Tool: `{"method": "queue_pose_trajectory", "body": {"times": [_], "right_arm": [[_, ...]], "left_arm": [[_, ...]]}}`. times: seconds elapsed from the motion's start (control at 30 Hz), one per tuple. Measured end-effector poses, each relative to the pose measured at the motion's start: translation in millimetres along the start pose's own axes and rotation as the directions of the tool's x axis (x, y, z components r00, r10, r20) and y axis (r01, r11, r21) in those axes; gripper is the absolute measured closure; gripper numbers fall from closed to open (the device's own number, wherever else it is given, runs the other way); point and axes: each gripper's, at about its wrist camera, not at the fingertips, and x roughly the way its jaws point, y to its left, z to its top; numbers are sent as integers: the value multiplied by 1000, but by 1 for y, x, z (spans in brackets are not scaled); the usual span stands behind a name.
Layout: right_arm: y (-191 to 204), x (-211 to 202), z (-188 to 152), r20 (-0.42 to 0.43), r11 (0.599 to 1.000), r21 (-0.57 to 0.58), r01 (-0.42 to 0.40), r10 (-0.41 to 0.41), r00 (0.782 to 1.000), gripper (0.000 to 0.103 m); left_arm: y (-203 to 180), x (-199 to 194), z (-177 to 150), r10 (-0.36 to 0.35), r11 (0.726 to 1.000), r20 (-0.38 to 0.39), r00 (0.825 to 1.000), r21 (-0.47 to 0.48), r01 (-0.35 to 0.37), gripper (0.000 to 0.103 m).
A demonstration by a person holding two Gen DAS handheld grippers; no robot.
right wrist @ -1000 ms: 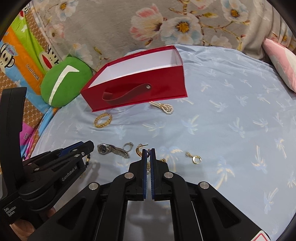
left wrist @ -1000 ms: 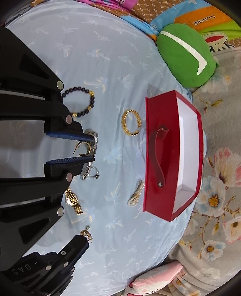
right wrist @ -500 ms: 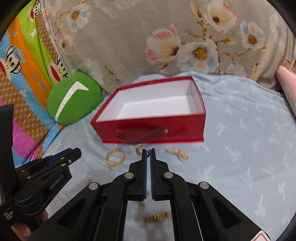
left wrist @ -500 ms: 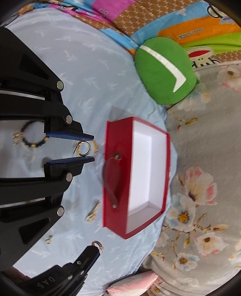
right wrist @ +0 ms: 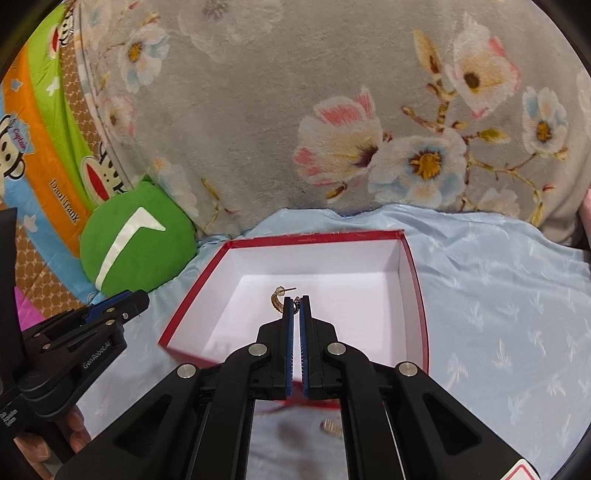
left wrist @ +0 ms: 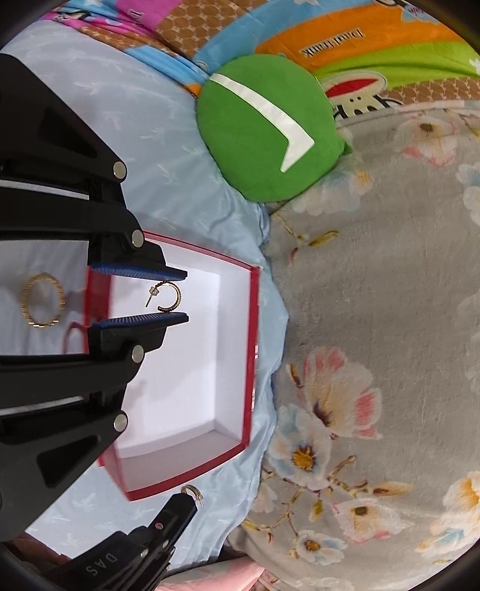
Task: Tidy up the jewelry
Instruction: 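Carry the gold hoop earring with the right tool into the red box, then open the right tool to drop the earring in the box, then withdraw the right tool from the box toward the gold watch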
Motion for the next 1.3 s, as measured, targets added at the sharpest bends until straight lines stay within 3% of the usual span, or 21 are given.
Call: {"method": "queue_pose_trajectory", "body": {"times": [0.23, 0.4, 0.8, 0.87, 0.9, 0.93, 0.97, 1.0, 1.17, 1.3], "right_arm": [[-27, 77, 32, -95, 998, 67, -22, 28, 995, 100], [-37, 121, 36, -147, 998, 66, 16, -7, 989, 100], [-49, 171, 28, -213, 997, 33, 65, -57, 975, 100], [-48, 174, 27, -222, 997, 29, 66, -58, 973, 99], [-47, 173, 27, -215, 997, 22, 71, -65, 974, 95], [-47, 172, 27, -211, 997, 15, 75, -70, 975, 93], [-46, 171, 27, -206, 997, 11, 82, -78, 975, 85], [-46, 170, 27, -203, 996, 8, 90, -86, 975, 81], [-46, 168, 27, -190, 995, 5, 100, -98, 977, 73], [-47, 158, 27, -171, 994, 3, 110, -108, 979, 72]], "left_arm": [[-15, 70, 34, 3, 1000, -31, 1000, 29, -3, 86], [-23, 132, 38, 7, 1000, -119, 993, 30, -3, 86], [-29, 192, 37, 26, 1000, -179, 983, -5, -27, 85], [-27, 194, 38, 26, 999, -186, 982, -13, -29, 75], [-26, 193, 39, 30, 999, -178, 984, -24, -35, 61], [-24, 192, 40, 36, 999, -170, 985, -29, -42, 53], [-23, 189, 41, 44, 998, -156, 987, -34, -50, 43], [-23, 187, 42, 51, 998, -141, 989, -36, -56, 40], [-23, 184, 42, 56, 998, -135, 989, -25, -60, 36], [-20, 176, 41, 63, 998, -117, 991, -24, -66, 36]]}}
